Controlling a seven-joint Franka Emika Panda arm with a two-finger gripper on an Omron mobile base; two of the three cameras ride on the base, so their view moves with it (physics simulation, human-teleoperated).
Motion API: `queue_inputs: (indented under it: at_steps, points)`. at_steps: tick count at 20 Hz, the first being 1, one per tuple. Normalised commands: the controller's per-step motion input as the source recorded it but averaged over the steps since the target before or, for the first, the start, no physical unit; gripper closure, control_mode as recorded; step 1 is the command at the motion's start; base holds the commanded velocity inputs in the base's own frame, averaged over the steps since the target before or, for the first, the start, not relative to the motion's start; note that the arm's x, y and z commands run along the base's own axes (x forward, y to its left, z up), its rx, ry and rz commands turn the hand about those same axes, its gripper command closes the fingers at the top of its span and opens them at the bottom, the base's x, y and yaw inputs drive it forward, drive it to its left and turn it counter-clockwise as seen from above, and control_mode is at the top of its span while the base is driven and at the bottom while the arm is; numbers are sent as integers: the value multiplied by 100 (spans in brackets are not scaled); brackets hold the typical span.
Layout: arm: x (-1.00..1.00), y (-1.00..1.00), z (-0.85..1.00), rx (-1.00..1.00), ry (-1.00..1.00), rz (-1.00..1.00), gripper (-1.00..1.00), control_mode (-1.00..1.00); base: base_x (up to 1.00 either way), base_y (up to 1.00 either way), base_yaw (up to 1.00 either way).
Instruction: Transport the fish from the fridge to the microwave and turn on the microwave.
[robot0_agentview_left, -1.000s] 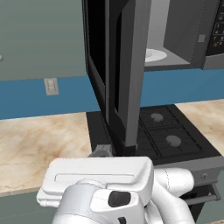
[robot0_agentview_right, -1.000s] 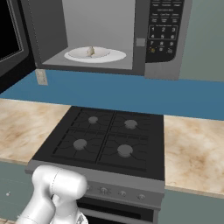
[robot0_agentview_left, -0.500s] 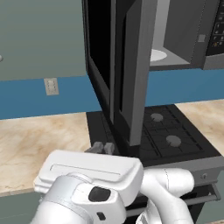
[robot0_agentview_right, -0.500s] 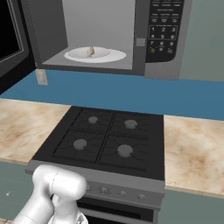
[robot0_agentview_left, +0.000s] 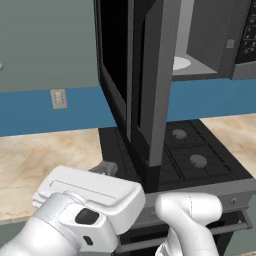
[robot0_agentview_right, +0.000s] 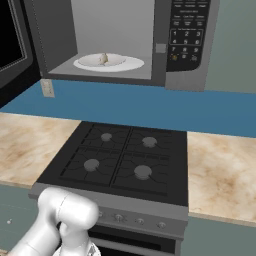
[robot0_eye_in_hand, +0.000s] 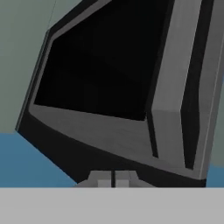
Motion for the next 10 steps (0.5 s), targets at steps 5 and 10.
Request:
queue_inputs:
  at_steps: [5, 10]
  points:
    - [18, 31, -21, 0, 0, -8, 100, -100, 0, 0, 0]
    - [31, 25, -19, 0, 0, -8, 100, -100, 0, 0, 0]
